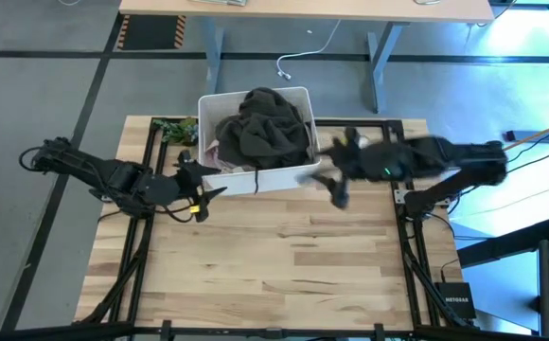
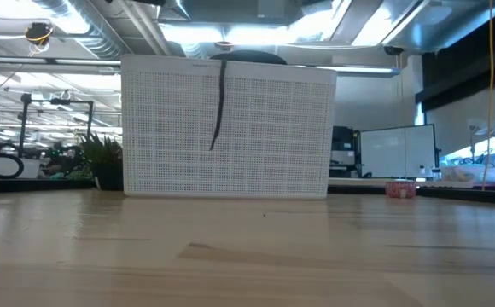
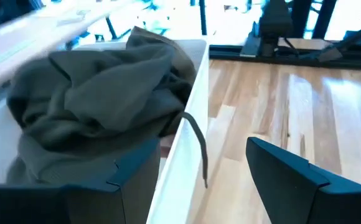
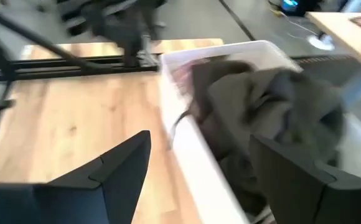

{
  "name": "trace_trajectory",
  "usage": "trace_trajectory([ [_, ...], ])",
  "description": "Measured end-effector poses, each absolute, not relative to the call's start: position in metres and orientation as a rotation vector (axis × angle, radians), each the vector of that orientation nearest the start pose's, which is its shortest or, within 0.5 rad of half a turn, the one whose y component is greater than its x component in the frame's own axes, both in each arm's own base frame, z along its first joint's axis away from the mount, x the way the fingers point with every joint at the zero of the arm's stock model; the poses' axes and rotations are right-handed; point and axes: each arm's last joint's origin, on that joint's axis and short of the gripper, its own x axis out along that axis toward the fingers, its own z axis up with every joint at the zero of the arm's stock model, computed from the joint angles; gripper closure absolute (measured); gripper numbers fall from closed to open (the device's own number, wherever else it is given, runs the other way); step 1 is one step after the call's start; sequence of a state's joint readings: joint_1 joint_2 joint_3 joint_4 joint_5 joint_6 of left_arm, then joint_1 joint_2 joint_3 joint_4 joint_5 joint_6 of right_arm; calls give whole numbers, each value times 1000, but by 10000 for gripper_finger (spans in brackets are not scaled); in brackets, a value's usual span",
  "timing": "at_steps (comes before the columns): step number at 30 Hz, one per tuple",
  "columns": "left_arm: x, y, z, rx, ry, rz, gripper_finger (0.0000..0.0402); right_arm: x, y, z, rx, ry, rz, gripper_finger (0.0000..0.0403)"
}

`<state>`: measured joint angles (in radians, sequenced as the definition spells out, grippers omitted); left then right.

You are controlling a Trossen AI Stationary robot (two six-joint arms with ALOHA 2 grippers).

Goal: Sort clothes
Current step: Return to Home Position

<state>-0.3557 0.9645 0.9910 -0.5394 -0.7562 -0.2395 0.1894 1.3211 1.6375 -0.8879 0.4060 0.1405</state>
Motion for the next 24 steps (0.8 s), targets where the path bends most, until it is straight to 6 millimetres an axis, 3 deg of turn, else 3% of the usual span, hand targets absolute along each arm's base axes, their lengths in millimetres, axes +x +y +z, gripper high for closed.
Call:
trace_trajectory([
  [6,171,-40,324,81,407,345,169,202,35,363,23,324,-146,114],
  [11,156,-36,302,107,274,308,169,177,31,297,-7,130,-98,114],
  [13,151,-34,289,98,245,302,169,167,29,274,-25,137,-98,114],
  [19,142,-31,265,-42,243,330,169,153,23,236,-4,207,-180,114],
  [24,141,-31,246,13,283,317,169,152,27,224,7,215,7,114],
])
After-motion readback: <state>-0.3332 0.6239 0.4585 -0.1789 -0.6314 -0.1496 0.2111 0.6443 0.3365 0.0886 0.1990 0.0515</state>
